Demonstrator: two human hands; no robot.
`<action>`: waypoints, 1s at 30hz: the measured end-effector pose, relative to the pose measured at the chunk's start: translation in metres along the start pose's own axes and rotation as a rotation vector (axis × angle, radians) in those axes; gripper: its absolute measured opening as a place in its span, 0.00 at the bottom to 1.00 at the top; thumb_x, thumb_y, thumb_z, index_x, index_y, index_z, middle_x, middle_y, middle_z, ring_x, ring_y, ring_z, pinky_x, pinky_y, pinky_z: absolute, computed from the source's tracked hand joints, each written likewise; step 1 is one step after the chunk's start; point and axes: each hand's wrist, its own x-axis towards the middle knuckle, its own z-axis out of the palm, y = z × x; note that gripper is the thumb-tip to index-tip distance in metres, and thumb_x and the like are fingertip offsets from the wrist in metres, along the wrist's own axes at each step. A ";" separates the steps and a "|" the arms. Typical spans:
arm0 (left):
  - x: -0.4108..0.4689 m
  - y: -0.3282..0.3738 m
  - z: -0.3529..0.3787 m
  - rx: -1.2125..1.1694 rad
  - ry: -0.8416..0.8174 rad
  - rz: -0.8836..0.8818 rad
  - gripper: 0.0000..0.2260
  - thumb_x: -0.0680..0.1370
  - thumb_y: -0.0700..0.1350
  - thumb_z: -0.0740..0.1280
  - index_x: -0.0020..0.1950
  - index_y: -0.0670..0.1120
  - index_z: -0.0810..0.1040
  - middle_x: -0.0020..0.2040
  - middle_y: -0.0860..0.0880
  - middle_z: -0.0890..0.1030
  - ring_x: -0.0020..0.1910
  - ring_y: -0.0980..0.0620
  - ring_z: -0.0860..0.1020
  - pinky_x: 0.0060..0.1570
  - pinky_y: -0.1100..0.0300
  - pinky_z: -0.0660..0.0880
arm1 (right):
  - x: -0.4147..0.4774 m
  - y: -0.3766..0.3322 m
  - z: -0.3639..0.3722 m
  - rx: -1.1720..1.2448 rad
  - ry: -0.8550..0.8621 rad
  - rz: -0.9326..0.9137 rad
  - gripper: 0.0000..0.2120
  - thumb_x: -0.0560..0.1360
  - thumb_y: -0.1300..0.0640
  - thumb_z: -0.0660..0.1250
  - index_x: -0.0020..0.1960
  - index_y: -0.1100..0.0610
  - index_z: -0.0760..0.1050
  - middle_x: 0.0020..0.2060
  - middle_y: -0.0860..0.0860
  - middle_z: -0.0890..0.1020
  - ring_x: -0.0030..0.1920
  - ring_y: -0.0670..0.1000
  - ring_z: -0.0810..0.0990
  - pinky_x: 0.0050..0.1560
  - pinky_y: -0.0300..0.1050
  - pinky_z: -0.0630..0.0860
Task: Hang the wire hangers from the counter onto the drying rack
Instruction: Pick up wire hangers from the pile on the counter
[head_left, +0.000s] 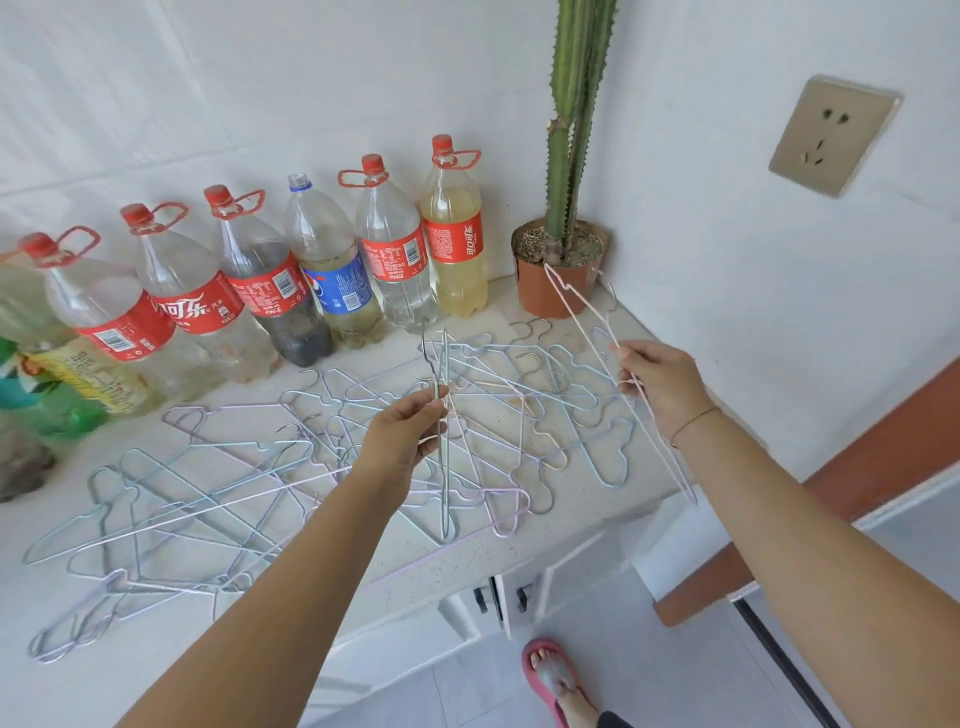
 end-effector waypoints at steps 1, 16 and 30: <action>-0.004 0.000 -0.003 0.001 0.006 0.002 0.08 0.77 0.39 0.65 0.47 0.50 0.81 0.32 0.55 0.79 0.34 0.57 0.76 0.37 0.67 0.71 | -0.006 -0.003 0.006 -0.005 -0.017 -0.007 0.08 0.76 0.65 0.63 0.53 0.64 0.78 0.30 0.54 0.73 0.27 0.44 0.72 0.30 0.35 0.75; -0.125 0.008 -0.052 -0.116 0.389 0.149 0.08 0.77 0.39 0.65 0.46 0.50 0.81 0.33 0.54 0.79 0.32 0.59 0.77 0.39 0.67 0.72 | -0.089 -0.033 0.106 0.058 -0.622 -0.011 0.09 0.76 0.65 0.62 0.42 0.57 0.80 0.25 0.51 0.73 0.24 0.46 0.69 0.29 0.39 0.67; -0.374 -0.075 -0.018 -0.374 1.098 0.220 0.08 0.77 0.37 0.66 0.45 0.49 0.82 0.31 0.54 0.80 0.30 0.58 0.75 0.38 0.64 0.70 | -0.242 -0.028 0.117 0.003 -1.325 0.140 0.06 0.76 0.64 0.63 0.48 0.61 0.78 0.26 0.44 0.78 0.30 0.44 0.71 0.32 0.32 0.71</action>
